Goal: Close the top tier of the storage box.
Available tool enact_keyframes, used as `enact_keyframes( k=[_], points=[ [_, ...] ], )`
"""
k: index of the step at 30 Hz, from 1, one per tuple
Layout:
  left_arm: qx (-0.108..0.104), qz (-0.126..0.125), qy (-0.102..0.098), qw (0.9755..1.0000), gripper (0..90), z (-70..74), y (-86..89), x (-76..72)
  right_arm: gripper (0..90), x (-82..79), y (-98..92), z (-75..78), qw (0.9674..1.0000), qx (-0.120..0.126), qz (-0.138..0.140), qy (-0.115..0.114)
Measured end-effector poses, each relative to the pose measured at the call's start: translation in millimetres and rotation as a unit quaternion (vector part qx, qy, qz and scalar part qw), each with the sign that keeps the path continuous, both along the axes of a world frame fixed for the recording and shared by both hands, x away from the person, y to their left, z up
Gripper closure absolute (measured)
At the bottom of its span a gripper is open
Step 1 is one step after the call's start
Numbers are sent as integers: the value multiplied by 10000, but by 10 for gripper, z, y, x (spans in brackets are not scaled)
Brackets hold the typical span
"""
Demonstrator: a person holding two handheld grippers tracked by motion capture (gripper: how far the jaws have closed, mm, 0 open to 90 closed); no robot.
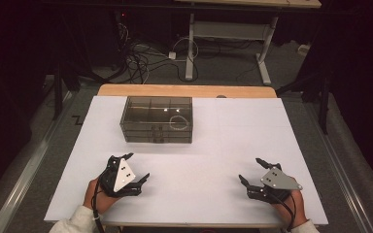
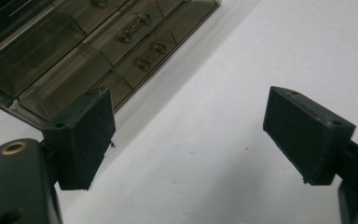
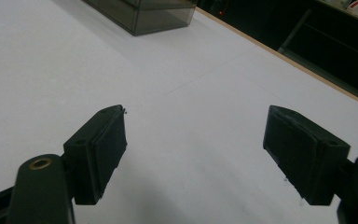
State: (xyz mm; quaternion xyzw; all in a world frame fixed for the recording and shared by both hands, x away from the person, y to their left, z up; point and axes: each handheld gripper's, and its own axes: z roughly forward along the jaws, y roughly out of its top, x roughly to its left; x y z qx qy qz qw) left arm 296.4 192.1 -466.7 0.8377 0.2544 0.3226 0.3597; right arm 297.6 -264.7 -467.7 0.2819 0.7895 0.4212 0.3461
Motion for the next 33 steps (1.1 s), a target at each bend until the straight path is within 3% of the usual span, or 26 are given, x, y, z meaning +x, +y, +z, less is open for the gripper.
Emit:
enact_keyframes(
  k=[8,15,26,33],
  points=[
    [15,96,108,9999,157,-40,76,-42,215,6,-18,0,10000,-8,1,-13],
    [-110,133,188,9997,156,-68,93,-67,215,6,-30,3,10000,-4,-25,-27],
    [-68,-69,142,9999,156,-78,34,-83,215,-7,-28,21,9999,-40,-108,-80],
    [-66,14,117,9999,157,-66,56,-55,215,56,-30,-31,9999,-56,-121,40]
  ],
)
